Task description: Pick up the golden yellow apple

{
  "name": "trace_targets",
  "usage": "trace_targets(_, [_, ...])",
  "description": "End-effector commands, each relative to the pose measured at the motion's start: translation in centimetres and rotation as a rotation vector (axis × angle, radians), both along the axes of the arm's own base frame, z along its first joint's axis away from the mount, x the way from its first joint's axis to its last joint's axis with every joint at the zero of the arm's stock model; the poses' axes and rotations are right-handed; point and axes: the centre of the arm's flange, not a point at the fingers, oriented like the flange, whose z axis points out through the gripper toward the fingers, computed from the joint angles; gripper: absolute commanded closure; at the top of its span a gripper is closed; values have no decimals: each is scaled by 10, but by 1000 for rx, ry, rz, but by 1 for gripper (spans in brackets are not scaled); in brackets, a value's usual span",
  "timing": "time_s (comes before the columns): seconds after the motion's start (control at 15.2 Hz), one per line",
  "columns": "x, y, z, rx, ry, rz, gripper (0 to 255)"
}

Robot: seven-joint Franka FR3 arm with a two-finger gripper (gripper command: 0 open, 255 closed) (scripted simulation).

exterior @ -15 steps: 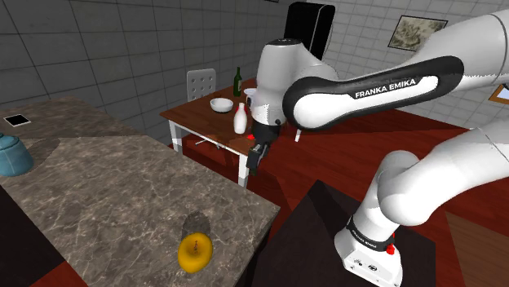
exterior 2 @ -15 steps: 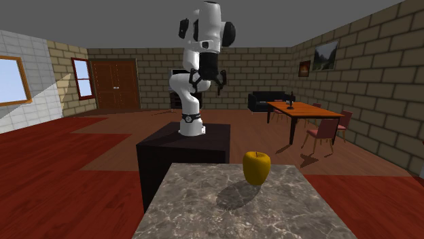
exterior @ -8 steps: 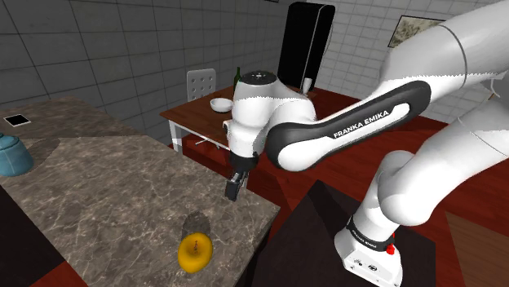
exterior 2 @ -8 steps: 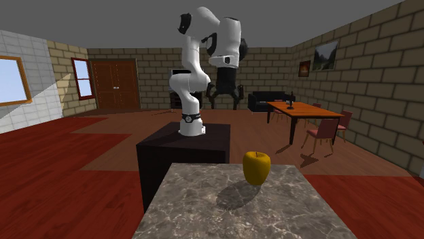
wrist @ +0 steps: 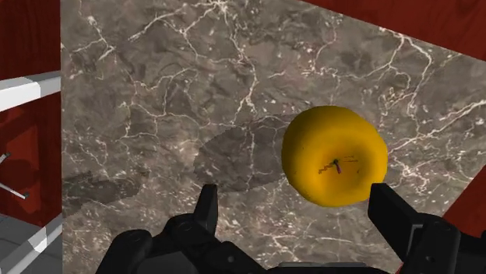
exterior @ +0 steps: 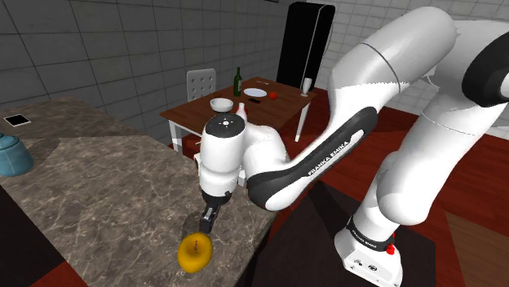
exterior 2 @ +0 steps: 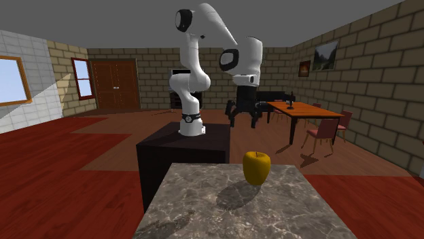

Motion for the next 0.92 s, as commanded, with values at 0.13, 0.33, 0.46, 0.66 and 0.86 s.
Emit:
trace_targets(0.13, [2,43,-33,-15,-29,48,0])
trace_targets(0.33, [3,61,-54,-22,-41,69,0])
trace_targets(0.46, [3,61,-64,-22,-41,69,0])
trace_targets(0.66, [3,61,-80,-22,-41,69,0])
trace_targets(0.86, [3,61,-89,-22,-41,69,0])
